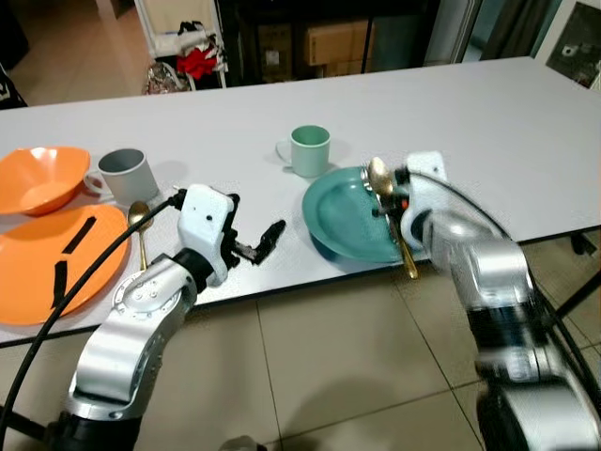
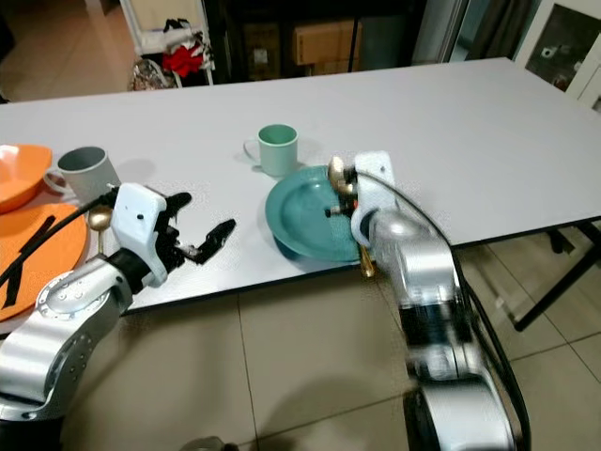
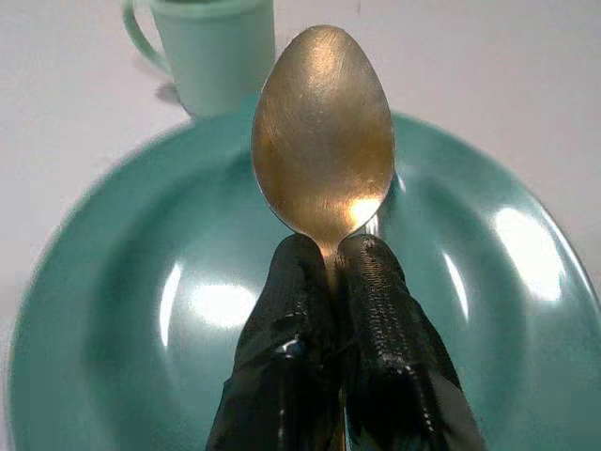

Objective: Setting the table

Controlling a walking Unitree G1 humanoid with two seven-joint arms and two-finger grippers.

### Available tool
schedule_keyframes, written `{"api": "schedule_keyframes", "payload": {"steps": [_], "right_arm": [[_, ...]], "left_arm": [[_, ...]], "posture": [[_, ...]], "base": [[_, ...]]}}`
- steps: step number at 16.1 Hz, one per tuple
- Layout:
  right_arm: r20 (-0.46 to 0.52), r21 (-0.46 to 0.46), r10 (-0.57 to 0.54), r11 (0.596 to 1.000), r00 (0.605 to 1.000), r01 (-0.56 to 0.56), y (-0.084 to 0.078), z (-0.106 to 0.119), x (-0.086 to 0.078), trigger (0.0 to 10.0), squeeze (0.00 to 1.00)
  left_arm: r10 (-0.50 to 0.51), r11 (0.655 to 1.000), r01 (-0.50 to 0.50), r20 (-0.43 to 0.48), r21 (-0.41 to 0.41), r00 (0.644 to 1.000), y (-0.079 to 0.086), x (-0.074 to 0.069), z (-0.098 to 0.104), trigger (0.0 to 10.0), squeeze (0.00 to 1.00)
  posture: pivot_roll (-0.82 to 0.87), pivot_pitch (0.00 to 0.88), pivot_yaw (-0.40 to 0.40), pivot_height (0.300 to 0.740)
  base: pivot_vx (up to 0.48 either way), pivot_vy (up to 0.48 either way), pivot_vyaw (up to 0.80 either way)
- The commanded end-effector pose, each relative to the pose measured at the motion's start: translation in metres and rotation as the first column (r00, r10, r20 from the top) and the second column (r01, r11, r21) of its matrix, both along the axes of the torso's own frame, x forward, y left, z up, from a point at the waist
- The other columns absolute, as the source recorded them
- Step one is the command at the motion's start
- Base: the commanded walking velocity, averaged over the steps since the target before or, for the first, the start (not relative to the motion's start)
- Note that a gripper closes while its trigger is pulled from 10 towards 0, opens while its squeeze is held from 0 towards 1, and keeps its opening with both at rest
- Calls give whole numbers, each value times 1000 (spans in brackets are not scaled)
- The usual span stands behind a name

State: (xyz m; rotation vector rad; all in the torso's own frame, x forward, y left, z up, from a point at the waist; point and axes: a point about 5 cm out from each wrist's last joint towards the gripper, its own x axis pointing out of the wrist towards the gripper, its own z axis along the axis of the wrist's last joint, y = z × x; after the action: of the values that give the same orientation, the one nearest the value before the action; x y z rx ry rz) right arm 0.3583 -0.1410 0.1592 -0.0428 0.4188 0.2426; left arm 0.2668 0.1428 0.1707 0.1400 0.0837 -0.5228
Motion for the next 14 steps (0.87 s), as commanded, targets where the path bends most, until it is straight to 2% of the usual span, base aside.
{"api": "schedule_keyframes", "payload": {"steps": [1, 2, 3, 7, 9, 14], "right_arm": [[25, 18, 16, 1000, 1000, -17, 2, 7, 10, 10000, 0], [26, 41, 25, 999, 999, -26, 8, 13, 24, 10000, 0], [13, 68, 14, 998, 1000, -15, 10, 15, 30, 10000, 0], [-75, 67, -6, 998, 997, 11, 13, 1, 39, 10000, 0], [-134, 86, -12, 996, 991, 24, 15, -9, 38, 10000, 0], [-143, 110, -6, 994, 990, 22, 20, -14, 40, 10000, 0]], "left_arm": [[-51, 999, 52, -19, 12, 998, -2, -5, 1, 10000, 0], [-159, 987, 160, -57, 16, 986, -4, -17, 2, 10000, 0], [-207, 978, 209, -81, 15, 975, -4, -24, 2, 10000, 0], [-280, 957, 288, -154, 31, 947, -1, -43, -1, 10000, 0], [-296, 951, 306, -175, 34, 939, 0, -49, 1, 10000, 0], [-272, 958, 283, -180, 43, 945, 5, -50, 7, 10000, 0]], "posture": [[125, 0, 8, 740], [139, 0, 7, 740], [139, 0, 7, 740], [170, 0, 1, 740], [180, 0, -1, 740], [200, 0, 7, 740]], "base": [[0, 0, 0], [0, 0, 0], [0, 0, 0], [0, 0, 0], [0, 0, 0], [0, 0, 0]]}}
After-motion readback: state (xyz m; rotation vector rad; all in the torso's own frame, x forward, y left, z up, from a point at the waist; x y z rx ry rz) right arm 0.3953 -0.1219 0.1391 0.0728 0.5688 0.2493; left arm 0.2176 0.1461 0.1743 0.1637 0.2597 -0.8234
